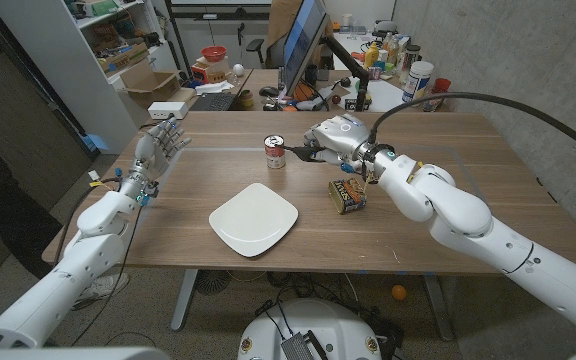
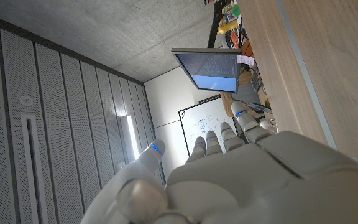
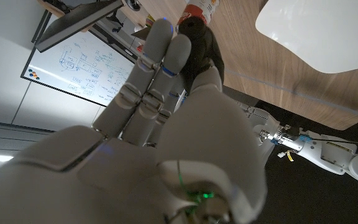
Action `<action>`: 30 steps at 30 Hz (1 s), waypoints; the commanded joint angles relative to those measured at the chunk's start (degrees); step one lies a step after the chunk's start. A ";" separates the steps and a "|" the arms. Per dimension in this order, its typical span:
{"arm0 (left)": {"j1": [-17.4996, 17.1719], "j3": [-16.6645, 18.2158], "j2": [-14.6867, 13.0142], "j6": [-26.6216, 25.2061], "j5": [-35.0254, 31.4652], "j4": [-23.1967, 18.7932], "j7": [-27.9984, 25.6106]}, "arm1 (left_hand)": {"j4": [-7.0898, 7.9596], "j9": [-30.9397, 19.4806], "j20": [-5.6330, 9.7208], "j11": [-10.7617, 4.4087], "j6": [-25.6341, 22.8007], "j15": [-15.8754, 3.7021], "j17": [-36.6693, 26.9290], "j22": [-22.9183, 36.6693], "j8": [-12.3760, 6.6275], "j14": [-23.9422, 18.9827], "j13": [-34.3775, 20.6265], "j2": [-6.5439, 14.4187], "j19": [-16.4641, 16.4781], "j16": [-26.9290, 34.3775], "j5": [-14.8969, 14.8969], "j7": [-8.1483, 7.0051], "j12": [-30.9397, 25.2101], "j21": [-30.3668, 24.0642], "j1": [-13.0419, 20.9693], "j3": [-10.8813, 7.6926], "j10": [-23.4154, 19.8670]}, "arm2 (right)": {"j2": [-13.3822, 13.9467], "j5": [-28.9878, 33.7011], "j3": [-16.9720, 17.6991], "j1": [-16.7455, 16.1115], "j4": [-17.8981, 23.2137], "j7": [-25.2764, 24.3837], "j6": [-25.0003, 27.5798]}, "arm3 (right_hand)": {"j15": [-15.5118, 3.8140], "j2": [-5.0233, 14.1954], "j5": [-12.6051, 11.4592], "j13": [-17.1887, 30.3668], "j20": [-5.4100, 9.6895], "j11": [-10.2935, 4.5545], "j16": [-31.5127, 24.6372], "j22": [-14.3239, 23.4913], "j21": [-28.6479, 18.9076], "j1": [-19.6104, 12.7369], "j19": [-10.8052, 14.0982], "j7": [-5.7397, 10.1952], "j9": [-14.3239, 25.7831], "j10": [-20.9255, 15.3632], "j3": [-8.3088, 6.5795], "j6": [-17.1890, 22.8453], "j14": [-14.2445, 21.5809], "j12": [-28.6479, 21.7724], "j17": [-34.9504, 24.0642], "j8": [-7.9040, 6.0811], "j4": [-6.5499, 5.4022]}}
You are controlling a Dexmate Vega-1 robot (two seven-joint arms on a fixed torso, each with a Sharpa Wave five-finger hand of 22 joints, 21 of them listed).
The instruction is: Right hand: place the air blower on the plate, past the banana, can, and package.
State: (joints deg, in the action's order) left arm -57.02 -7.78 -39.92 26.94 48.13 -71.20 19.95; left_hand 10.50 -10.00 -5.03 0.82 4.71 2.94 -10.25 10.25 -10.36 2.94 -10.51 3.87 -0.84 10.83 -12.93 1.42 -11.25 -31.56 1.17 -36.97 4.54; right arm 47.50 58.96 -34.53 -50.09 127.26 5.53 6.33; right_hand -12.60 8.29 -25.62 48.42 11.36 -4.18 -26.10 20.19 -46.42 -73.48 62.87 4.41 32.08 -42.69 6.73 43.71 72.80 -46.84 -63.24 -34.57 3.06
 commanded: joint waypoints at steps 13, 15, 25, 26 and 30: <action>-0.44 0.73 0.23 0.46 0.63 1.09 0.58 | 0.07 -0.19 -0.53 0.00 -0.10 0.69 -0.24 0.30 -0.19 -0.02 -0.09 6.11 0.20 0.09 -0.32 -0.02 -0.19 0.26 -0.33 0.14 0.01 | -5.61 -0.10 -5.68 6.12 -3.83 2.43 -11.25 | -0.05 0.31 0.06 0.38 0.93 -0.10 0.56 -0.22 -1.18 -0.74 -0.73 -0.23 -0.05 -0.55 0.67 0.52 0.58 -0.23 -0.48 -0.62 -0.31; -0.37 0.67 0.28 0.47 0.52 1.15 0.52 | 0.07 -0.19 -0.53 0.05 -0.09 0.68 -0.24 0.30 -0.19 -0.01 -0.09 6.11 0.21 0.09 -0.33 -0.04 -0.19 0.27 -0.33 0.15 0.03 | -5.82 -0.35 -5.97 6.40 -4.09 2.96 -11.91 | -0.04 0.30 0.08 0.26 0.92 -0.05 0.59 -0.30 -1.35 -0.78 -0.80 -0.24 -0.10 -0.62 0.75 0.59 0.66 -0.14 -0.65 -0.69 -0.36; -0.33 0.59 0.26 0.32 0.35 1.07 0.28 | 0.07 -0.19 -0.52 0.05 -0.11 0.60 -0.24 0.30 -0.19 -0.01 -0.09 6.11 0.25 0.09 -0.33 0.02 -0.21 0.34 -0.33 0.16 -0.02 | -7.63 -0.17 -8.22 7.84 -6.33 4.90 -14.43 | -0.02 0.35 0.12 0.36 0.92 0.20 1.19 -0.65 -1.99 -1.00 -1.11 -0.20 -0.22 -0.59 1.05 0.39 0.52 -0.02 -0.84 -0.81 -0.54; -0.38 0.61 0.24 0.25 0.38 0.99 0.22 | 0.07 -0.19 -0.51 -0.01 -0.11 0.65 -0.24 0.30 -0.19 0.02 -0.09 6.11 0.25 0.08 -0.33 0.01 -0.20 0.35 -0.33 0.16 0.00 | -7.88 -0.45 -8.43 8.05 -6.66 5.26 -14.65 | -0.02 0.38 0.12 0.44 0.92 0.06 1.21 -0.68 -2.06 -1.01 -1.13 -0.17 -0.24 -0.58 1.07 0.46 0.57 -0.04 -0.88 -0.86 -0.57; -0.62 0.64 0.05 0.17 0.22 0.59 -0.08 | 0.07 -0.19 -0.51 0.01 -0.10 0.61 -0.24 0.30 -0.19 -0.03 -0.09 6.11 0.26 0.10 -0.33 0.01 -0.19 0.38 -0.33 0.16 0.04 | -8.84 -0.75 -9.49 8.69 -7.97 5.58 -15.59 | -0.02 0.40 0.13 0.39 0.92 0.31 1.29 -0.80 -2.27 -1.09 -1.21 -0.33 -0.30 -0.64 1.15 0.49 0.64 0.02 -1.04 -0.91 -0.63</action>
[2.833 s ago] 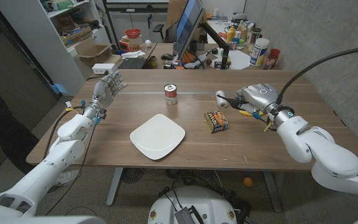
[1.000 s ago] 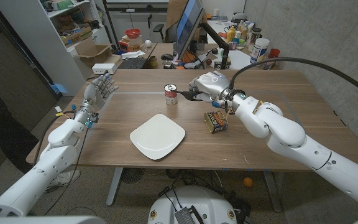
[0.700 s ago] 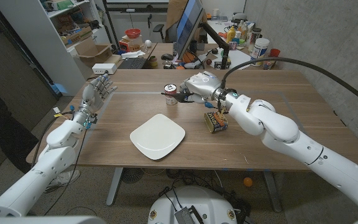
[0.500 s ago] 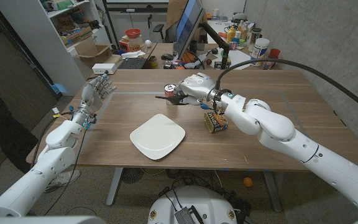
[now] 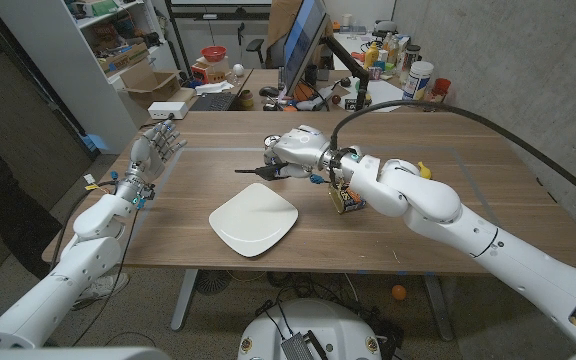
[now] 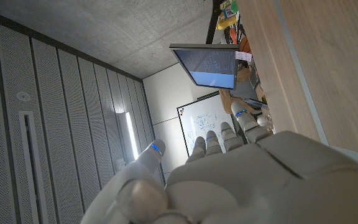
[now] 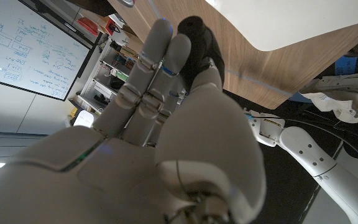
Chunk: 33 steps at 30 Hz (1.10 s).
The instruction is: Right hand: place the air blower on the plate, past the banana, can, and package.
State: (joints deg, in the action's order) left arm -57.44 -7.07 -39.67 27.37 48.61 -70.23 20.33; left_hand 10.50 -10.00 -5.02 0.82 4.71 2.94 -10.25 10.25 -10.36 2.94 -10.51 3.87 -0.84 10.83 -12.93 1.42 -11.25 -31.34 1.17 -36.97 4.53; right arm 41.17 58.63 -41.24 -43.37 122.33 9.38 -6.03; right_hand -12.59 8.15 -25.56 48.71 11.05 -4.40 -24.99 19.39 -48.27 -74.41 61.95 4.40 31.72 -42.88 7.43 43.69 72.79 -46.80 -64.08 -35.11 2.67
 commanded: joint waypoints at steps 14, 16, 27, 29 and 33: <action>-0.75 -0.19 -0.58 -0.79 -0.73 -1.44 -1.41 | 0.07 -0.19 -0.52 -0.03 -0.03 0.60 -0.25 0.31 -0.16 -0.01 -0.09 6.12 0.31 0.09 -0.34 0.02 -0.19 0.29 -0.33 0.18 0.05 | -7.01 0.33 -7.05 3.84 -8.62 -0.72 -4.58 | -0.02 0.67 0.06 0.11 1.23 0.36 0.73 -0.51 -1.30 -0.52 -0.60 -0.53 -0.22 -0.85 0.76 0.74 0.92 0.06 -0.47 -0.65 -0.47; -0.81 -0.18 -0.59 -0.83 -0.75 -1.50 -1.56 | 0.07 -0.19 -0.52 -0.02 -0.03 0.61 -0.24 0.31 -0.16 -0.02 -0.09 6.12 0.32 0.09 -0.34 0.03 -0.19 0.31 -0.33 0.18 0.05 | -7.31 -0.29 -7.35 4.04 -9.36 -0.92 -4.78 | -0.02 0.67 0.06 0.10 1.22 0.47 0.78 -0.55 -1.38 -0.56 -0.60 -0.57 -0.24 -0.85 0.78 0.76 0.93 0.08 -0.49 -0.67 -0.48; -0.74 -0.34 -0.50 -0.93 -0.69 -1.05 -1.30 | 0.07 -0.19 -0.53 0.04 0.01 0.67 -0.25 0.32 -0.15 0.01 -0.09 6.13 0.34 0.08 -0.34 -0.04 -0.18 0.41 -0.33 0.20 0.11 | -8.62 2.92 -9.30 5.35 -11.68 -2.14 -3.00 | 0.01 0.70 0.09 0.29 1.21 0.34 1.11 -1.00 -2.13 -0.77 -0.78 -0.48 -0.40 -0.99 1.04 0.81 1.16 0.11 -0.81 -0.87 -0.71; -0.75 -0.36 -0.52 -0.87 -0.72 -0.98 -1.22 | 0.07 -0.19 -0.53 -0.01 -0.01 0.67 -0.24 0.32 -0.16 0.02 -0.09 6.13 0.35 0.08 -0.34 -0.05 -0.18 0.43 -0.33 0.20 0.11 | -9.02 4.06 -9.94 5.79 -12.57 -2.58 -2.53 | 0.03 0.71 0.10 0.46 1.20 0.32 1.16 -1.11 -2.29 -0.76 -0.83 -0.51 -0.44 -0.97 1.12 0.76 1.20 0.07 -0.90 -0.88 -0.80; -1.15 -0.19 -0.65 -0.85 -0.63 -1.24 -1.36 | 0.08 -0.19 -0.53 0.04 -0.03 0.65 -0.25 0.32 -0.17 0.02 -0.09 6.13 0.35 0.07 -0.34 -0.04 -0.17 0.46 -0.33 0.21 0.14 | -9.77 5.28 -11.17 6.61 -14.39 -3.18 -1.95 | 0.02 0.75 0.11 0.23 1.22 0.07 1.35 -1.32 -2.61 -0.88 -0.95 -0.43 -0.52 -1.13 1.21 0.77 1.28 0.25 -0.96 -0.96 -0.90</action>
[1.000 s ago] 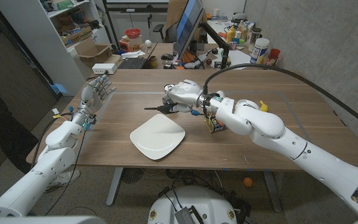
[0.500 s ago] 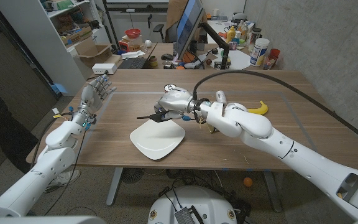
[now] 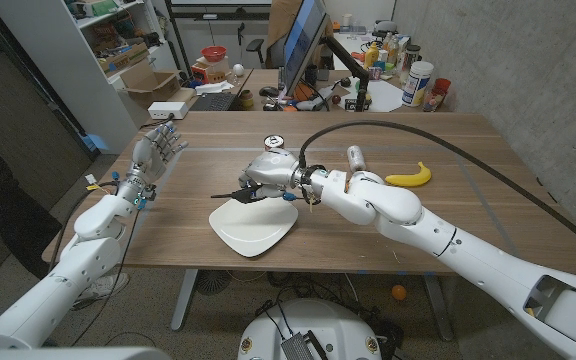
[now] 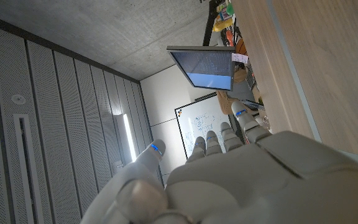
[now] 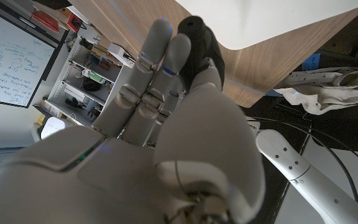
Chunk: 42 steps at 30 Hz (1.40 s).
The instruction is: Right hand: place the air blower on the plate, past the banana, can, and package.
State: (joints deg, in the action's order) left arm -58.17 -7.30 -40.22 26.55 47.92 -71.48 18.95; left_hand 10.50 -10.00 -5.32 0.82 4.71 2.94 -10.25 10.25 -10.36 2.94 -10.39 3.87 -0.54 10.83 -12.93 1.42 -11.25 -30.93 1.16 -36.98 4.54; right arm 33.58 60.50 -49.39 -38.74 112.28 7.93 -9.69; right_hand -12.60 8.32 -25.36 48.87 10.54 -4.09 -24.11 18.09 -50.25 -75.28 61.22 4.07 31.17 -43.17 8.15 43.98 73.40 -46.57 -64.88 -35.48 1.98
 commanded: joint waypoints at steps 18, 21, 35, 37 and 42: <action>-1.42 0.51 -0.37 0.01 0.41 -0.18 0.08 | 0.08 -0.19 -0.23 0.03 -0.04 0.66 -0.25 0.33 -0.17 0.03 -0.20 6.13 0.11 0.08 -0.35 -0.05 -0.20 0.20 -0.34 0.23 0.10 | -4.85 5.43 -7.27 5.43 -11.49 -4.33 4.27 | 0.01 0.68 -0.03 0.19 1.74 -0.16 1.07 -1.00 -2.09 -0.36 -0.79 -0.11 -0.26 -1.07 0.93 0.47 1.04 0.31 -0.69 -0.94 -0.73; -1.42 0.59 -0.32 0.06 0.49 0.00 0.10 | 0.08 -0.19 -0.23 0.02 -0.05 0.67 -0.25 0.33 -0.18 0.05 -0.20 6.13 0.11 0.07 -0.35 -0.04 -0.20 0.22 -0.34 0.23 0.09 | -5.14 5.36 -7.83 5.94 -12.49 -4.61 4.64 | 0.03 0.68 -0.03 0.03 1.73 -0.23 1.20 -1.15 -2.30 -0.43 -0.89 -0.07 -0.32 -1.24 0.99 0.47 1.06 0.41 -0.68 -0.98 -0.79; -0.15 0.31 0.12 -0.01 0.65 2.00 1.05 | 0.08 -0.19 -0.22 0.07 -0.07 0.67 -0.25 0.33 -0.18 0.06 -0.20 6.13 0.14 0.07 -0.35 0.02 -0.19 0.33 -0.34 0.25 0.14 | -5.85 4.68 -10.41 8.05 -16.21 -4.36 5.52 | 0.05 0.72 0.00 0.35 1.73 0.04 1.65 -1.98 -3.54 -0.77 -1.30 -0.08 -0.62 -1.24 1.30 0.43 1.27 0.61 -0.97 -1.21 -1.17; 0.12 0.19 0.21 -0.02 0.61 2.39 1.22 | 0.08 -0.19 -0.21 0.05 -0.03 0.68 -0.25 0.33 -0.17 0.06 -0.20 6.13 0.14 0.07 -0.35 -0.01 -0.20 0.35 -0.34 0.25 0.13 | -5.88 4.51 -10.68 8.27 -16.63 -4.29 5.57 | 0.05 0.72 0.00 0.45 1.73 -0.11 1.76 -2.06 -3.65 -0.81 -1.34 -0.04 -0.62 -1.22 1.33 0.38 1.21 0.60 -0.92 -1.23 -1.20; 0.69 -0.03 0.36 -0.06 0.51 3.07 1.46 | 0.08 -0.19 -0.21 0.12 -0.06 0.71 -0.25 0.34 -0.18 0.06 -0.20 6.13 0.16 0.07 -0.35 -0.02 -0.17 0.37 -0.34 0.26 0.20 | -5.76 4.19 -11.31 8.73 -17.40 -4.00 5.64 | 0.06 0.75 0.01 0.37 1.72 -0.40 1.81 -2.30 -3.99 -0.84 -1.48 -0.07 -0.65 -1.41 1.42 0.34 1.32 0.70 -1.06 -1.31 -1.36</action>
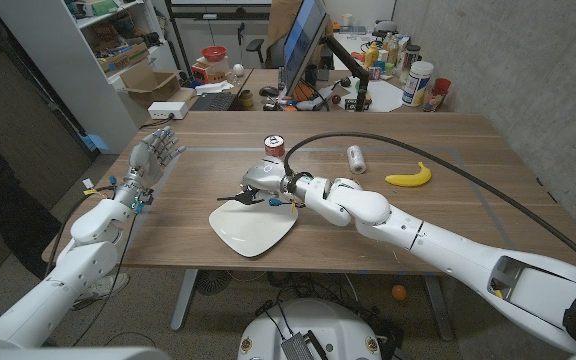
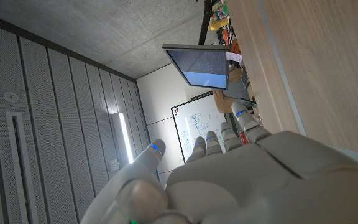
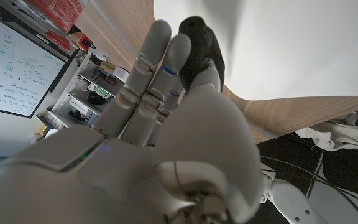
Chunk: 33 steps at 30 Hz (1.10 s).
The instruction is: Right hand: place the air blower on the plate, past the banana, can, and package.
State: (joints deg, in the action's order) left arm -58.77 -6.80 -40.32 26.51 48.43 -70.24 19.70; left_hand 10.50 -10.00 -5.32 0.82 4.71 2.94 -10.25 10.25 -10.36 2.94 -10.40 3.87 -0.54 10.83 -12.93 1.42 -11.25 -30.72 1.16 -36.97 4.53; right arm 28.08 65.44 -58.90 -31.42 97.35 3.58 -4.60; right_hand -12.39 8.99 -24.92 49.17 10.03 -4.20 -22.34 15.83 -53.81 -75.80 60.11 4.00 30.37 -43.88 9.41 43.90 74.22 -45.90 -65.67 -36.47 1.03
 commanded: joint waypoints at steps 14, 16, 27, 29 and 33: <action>2.66 -1.22 0.93 -0.26 -0.26 2.94 0.97 | 0.08 -0.19 -0.22 0.07 -0.01 0.66 -0.25 0.34 -0.16 0.04 -0.19 6.12 0.20 0.08 -0.36 0.02 -0.18 0.28 -0.35 0.28 0.21 | 0.57 -0.88 -2.84 1.99 -3.07 2.31 1.43 | -0.15 0.24 -0.32 0.19 2.26 -0.15 0.40 -0.65 -1.32 -0.38 -0.70 0.14 0.08 -0.55 0.31 0.31 0.48 0.31 -0.33 -0.54 -0.81; 2.74 -1.31 0.93 -0.24 -0.36 2.95 0.98 | 0.08 -0.19 -0.22 0.12 -0.05 0.68 -0.25 0.34 -0.18 0.04 -0.19 6.12 0.21 0.08 -0.36 0.08 -0.19 0.29 -0.35 0.28 0.18 | 0.70 -1.02 -2.85 2.03 -2.85 3.07 1.59 | -0.16 0.25 -0.29 0.16 2.27 -0.41 0.40 -0.73 -1.44 -0.44 -0.76 0.14 0.05 -0.59 0.30 0.28 0.52 0.36 -0.39 -0.56 -0.83; 2.30 -1.24 0.78 -0.27 -0.40 2.10 0.38 | 0.09 -0.19 -0.26 0.03 -0.01 0.74 -0.25 0.35 -0.16 0.04 -0.19 6.14 0.22 0.08 -0.36 0.05 -0.18 0.38 -0.35 0.29 0.24 | 1.47 -1.24 -3.01 1.98 -1.17 7.44 2.22 | 0.04 -0.15 0.37 -1.26 2.09 0.16 1.63 -1.63 -2.23 1.56 -1.33 0.20 -0.29 0.55 1.35 -1.17 -0.33 1.77 0.11 -0.08 -2.44; 2.20 -1.22 0.75 -0.26 -0.40 1.92 0.31 | 0.09 -0.19 -0.23 0.03 -0.01 0.77 -0.25 0.35 -0.16 0.03 -0.19 6.15 0.25 0.08 -0.36 0.07 -0.19 0.38 -0.35 0.29 0.22 | 1.64 -1.12 -3.02 1.93 -0.79 7.88 2.19 | 0.05 -0.58 0.64 -1.23 2.05 0.32 1.80 -1.96 -2.44 2.44 -1.34 0.13 -0.44 0.74 1.94 -1.28 -0.38 1.78 0.02 -0.03 -2.98; 2.03 -1.18 0.66 -0.22 -0.43 1.52 0.20 | 0.09 -0.19 -0.27 0.07 0.00 0.74 -0.25 0.35 -0.16 0.00 -0.20 6.15 0.25 0.10 -0.37 0.05 -0.20 0.41 -0.35 0.29 0.19 | 1.82 -0.93 -2.92 1.83 -0.03 8.95 2.29 | 0.14 -1.89 1.22 -1.99 2.01 0.23 2.49 -2.70 -2.73 4.53 -1.35 0.06 -0.88 1.31 3.51 -2.43 -0.82 2.30 0.14 0.56 -4.11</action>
State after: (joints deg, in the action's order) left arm -56.37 -7.98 -39.54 26.29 48.10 -67.88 20.27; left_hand 10.50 -10.00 -5.32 0.82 4.71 2.94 -10.25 10.25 -10.36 2.94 -10.40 3.87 -0.55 10.83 -12.93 1.42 -11.25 -30.50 1.17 -36.97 4.54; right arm 29.26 64.31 -61.71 -29.51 95.80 9.33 -2.63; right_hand -12.18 7.92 -24.08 47.50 9.83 -3.98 -20.25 13.42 -56.24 -72.60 59.09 4.10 29.63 -42.86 11.84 42.14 74.00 -43.91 -65.49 -36.38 -2.42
